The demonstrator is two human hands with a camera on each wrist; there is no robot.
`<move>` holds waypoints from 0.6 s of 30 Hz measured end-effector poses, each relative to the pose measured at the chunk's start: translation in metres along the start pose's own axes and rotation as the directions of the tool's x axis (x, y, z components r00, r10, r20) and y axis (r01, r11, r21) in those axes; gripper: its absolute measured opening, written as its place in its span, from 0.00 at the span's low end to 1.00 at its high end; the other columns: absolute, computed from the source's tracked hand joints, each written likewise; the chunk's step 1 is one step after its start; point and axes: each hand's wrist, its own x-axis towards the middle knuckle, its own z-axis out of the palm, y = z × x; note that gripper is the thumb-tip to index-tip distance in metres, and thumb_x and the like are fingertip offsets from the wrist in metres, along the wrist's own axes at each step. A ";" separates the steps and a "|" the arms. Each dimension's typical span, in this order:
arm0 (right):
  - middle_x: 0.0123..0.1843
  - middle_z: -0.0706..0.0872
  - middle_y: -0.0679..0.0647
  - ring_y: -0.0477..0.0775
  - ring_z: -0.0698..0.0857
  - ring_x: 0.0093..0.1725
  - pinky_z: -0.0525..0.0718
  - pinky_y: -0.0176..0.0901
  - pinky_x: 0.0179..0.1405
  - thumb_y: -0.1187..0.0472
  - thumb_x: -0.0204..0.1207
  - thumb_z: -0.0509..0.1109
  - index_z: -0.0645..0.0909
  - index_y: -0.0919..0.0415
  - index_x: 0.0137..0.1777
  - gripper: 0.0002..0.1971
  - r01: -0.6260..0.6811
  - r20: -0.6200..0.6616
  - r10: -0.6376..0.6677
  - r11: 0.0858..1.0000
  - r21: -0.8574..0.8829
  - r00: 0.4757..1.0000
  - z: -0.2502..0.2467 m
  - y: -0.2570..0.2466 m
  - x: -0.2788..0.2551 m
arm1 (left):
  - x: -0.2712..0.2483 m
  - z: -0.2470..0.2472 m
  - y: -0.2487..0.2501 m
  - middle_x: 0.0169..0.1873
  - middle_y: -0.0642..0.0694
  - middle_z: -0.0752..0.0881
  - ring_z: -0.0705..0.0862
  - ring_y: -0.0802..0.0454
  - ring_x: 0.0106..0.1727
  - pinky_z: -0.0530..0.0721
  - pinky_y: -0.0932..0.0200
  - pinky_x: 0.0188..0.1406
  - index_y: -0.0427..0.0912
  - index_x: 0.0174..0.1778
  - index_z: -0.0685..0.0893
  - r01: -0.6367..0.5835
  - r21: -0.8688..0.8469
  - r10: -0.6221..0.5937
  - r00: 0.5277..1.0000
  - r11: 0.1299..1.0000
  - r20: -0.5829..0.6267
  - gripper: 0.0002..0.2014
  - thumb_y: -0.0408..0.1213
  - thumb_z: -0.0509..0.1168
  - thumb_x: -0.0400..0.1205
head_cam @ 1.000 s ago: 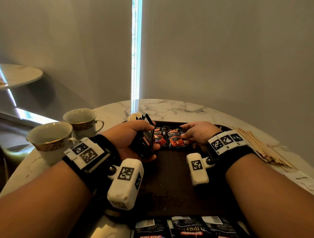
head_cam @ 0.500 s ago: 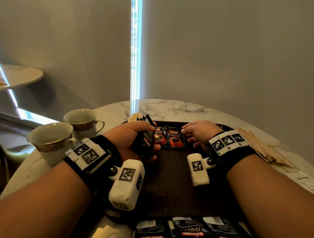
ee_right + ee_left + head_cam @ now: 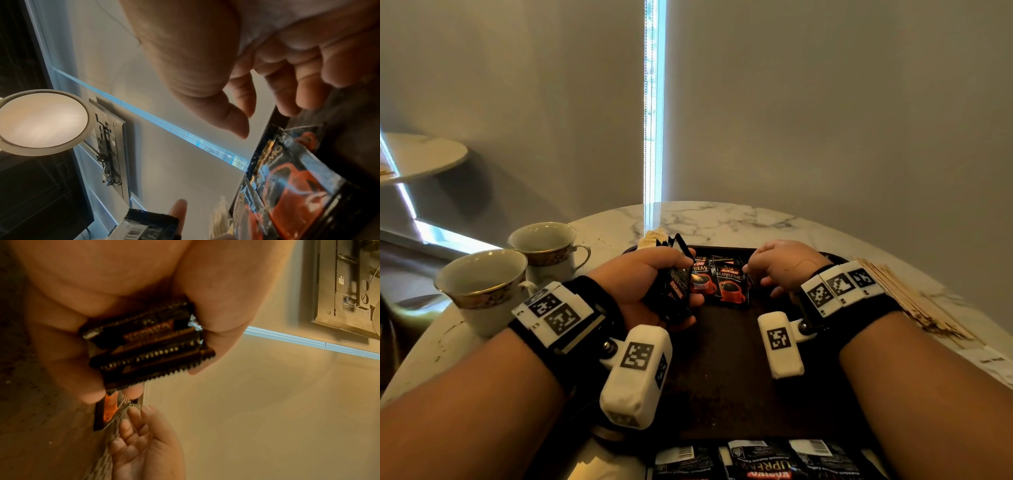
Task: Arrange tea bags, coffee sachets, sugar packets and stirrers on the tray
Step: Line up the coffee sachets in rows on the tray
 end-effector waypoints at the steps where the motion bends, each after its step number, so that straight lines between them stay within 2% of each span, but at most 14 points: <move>1: 0.53 0.87 0.56 0.53 0.84 0.48 0.83 0.44 0.36 0.59 0.76 0.77 0.84 0.56 0.53 0.08 0.005 0.035 -0.003 0.999 -0.048 0.999 0.000 -0.002 -0.002 | 0.000 0.000 0.000 0.36 0.42 0.92 0.89 0.44 0.37 0.88 0.44 0.41 0.49 0.60 0.85 0.003 -0.002 -0.003 1.000 1.000 0.001 0.12 0.36 0.66 0.82; 5: 0.49 0.87 0.50 0.48 0.81 0.45 0.79 0.42 0.37 0.60 0.73 0.80 0.85 0.51 0.48 0.08 0.022 0.098 -0.009 0.991 -0.129 0.995 0.001 -0.005 -0.008 | -0.001 0.000 0.001 0.38 0.41 0.91 0.89 0.44 0.37 0.89 0.43 0.40 0.51 0.64 0.84 0.002 -0.006 -0.002 1.000 1.000 0.020 0.22 0.36 0.69 0.73; 8: 0.49 0.87 0.49 0.46 0.81 0.46 0.79 0.41 0.39 0.63 0.73 0.79 0.87 0.52 0.51 0.09 0.045 0.109 -0.027 0.985 -0.166 0.994 0.002 -0.005 -0.007 | -0.002 0.000 0.001 0.44 0.40 0.89 0.89 0.44 0.38 0.88 0.43 0.40 0.50 0.65 0.84 -0.002 -0.002 0.002 1.000 1.000 0.017 0.25 0.36 0.70 0.69; 10: 0.52 0.88 0.51 0.49 0.84 0.52 0.86 0.47 0.53 0.65 0.72 0.80 0.88 0.52 0.50 0.09 0.050 0.114 -0.031 0.984 -0.170 0.993 0.002 -0.004 -0.005 | -0.001 -0.002 0.001 0.40 0.40 0.91 0.89 0.44 0.39 0.88 0.42 0.41 0.50 0.64 0.84 0.005 -0.004 -0.005 1.000 1.000 0.018 0.22 0.36 0.69 0.72; 12: 0.54 0.89 0.52 0.53 0.85 0.58 0.84 0.53 0.65 0.66 0.71 0.81 0.87 0.52 0.47 0.10 0.048 0.107 -0.028 0.980 -0.192 0.994 0.003 -0.003 -0.003 | 0.000 -0.002 0.001 0.36 0.41 0.92 0.89 0.44 0.38 0.87 0.42 0.42 0.49 0.62 0.84 0.004 -0.004 -0.004 1.000 1.000 0.015 0.15 0.35 0.67 0.79; 14: 0.55 0.89 0.52 0.53 0.85 0.60 0.83 0.55 0.68 0.67 0.71 0.80 0.87 0.52 0.46 0.10 0.039 0.095 -0.019 0.975 -0.217 0.995 0.004 -0.002 0.000 | 0.000 -0.003 0.001 0.35 0.41 0.92 0.89 0.44 0.38 0.87 0.43 0.43 0.49 0.61 0.84 0.005 -0.007 -0.004 1.000 1.000 0.016 0.16 0.35 0.68 0.77; 16: 0.56 0.89 0.52 0.53 0.85 0.61 0.82 0.56 0.69 0.68 0.72 0.79 0.88 0.52 0.47 0.10 0.039 0.100 -0.017 0.973 -0.226 0.995 0.004 -0.002 0.003 | 0.001 -0.003 0.001 0.36 0.41 0.92 0.89 0.44 0.37 0.88 0.43 0.41 0.50 0.63 0.84 0.000 -0.007 0.000 0.999 1.000 0.033 0.23 0.36 0.70 0.70; 18: 0.56 0.89 0.53 0.53 0.85 0.61 0.82 0.55 0.68 0.68 0.73 0.78 0.88 0.52 0.46 0.10 0.040 0.103 -0.018 0.974 -0.222 0.995 0.005 -0.002 0.004 | 0.001 -0.003 0.001 0.37 0.41 0.92 0.89 0.44 0.37 0.89 0.43 0.40 0.52 0.65 0.84 0.003 -0.011 -0.003 0.999 1.000 0.044 0.27 0.37 0.70 0.67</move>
